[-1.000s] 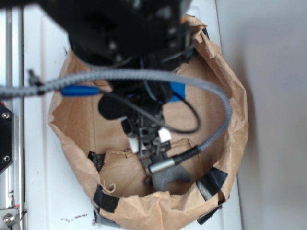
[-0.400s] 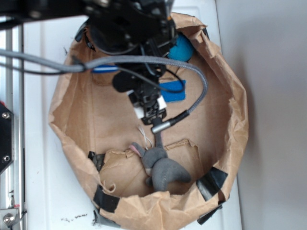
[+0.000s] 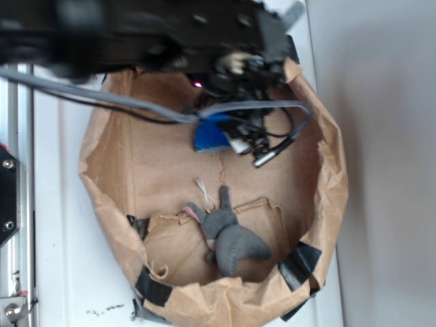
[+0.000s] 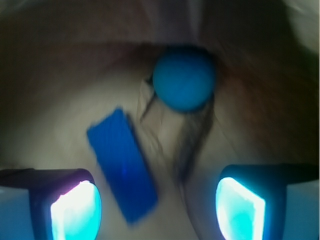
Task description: Grab the wood chip.
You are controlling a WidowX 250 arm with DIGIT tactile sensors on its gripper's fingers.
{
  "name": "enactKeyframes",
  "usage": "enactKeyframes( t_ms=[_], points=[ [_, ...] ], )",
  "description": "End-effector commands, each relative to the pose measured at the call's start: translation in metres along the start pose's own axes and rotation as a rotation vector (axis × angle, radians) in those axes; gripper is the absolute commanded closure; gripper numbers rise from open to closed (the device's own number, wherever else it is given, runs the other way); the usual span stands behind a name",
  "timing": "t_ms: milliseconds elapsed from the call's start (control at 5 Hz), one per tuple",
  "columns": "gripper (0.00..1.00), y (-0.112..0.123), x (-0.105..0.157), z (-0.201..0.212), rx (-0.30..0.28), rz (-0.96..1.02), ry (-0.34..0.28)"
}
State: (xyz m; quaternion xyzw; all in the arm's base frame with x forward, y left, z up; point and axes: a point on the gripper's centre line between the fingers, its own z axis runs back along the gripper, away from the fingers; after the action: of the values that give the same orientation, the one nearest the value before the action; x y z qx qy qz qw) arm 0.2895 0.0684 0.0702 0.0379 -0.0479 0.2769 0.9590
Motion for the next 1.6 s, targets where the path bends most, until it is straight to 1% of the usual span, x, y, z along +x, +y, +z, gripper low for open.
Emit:
enactKeyframes(
  t_ms=[0, 200, 400, 600, 800, 1000, 1200, 1400],
  points=[
    [0.0, -0.003, 0.014, -0.015, -0.01, 0.145, -0.038],
    [0.0, 0.0, 0.016, -0.037, -0.021, 0.138, 0.018],
    [0.0, 0.006, 0.008, -0.037, 0.002, 0.111, 0.025],
    [0.0, 0.009, 0.005, -0.019, -0.035, 0.113, 0.008],
    [0.0, 0.013, 0.009, 0.006, -0.084, 0.17, -0.01],
    [0.0, 0.021, 0.013, 0.023, -0.111, 0.212, 0.015],
    [0.0, 0.026, 0.021, 0.023, -0.104, 0.294, 0.034],
    [0.0, 0.026, 0.022, 0.012, -0.045, 0.388, 0.029]
  ],
)
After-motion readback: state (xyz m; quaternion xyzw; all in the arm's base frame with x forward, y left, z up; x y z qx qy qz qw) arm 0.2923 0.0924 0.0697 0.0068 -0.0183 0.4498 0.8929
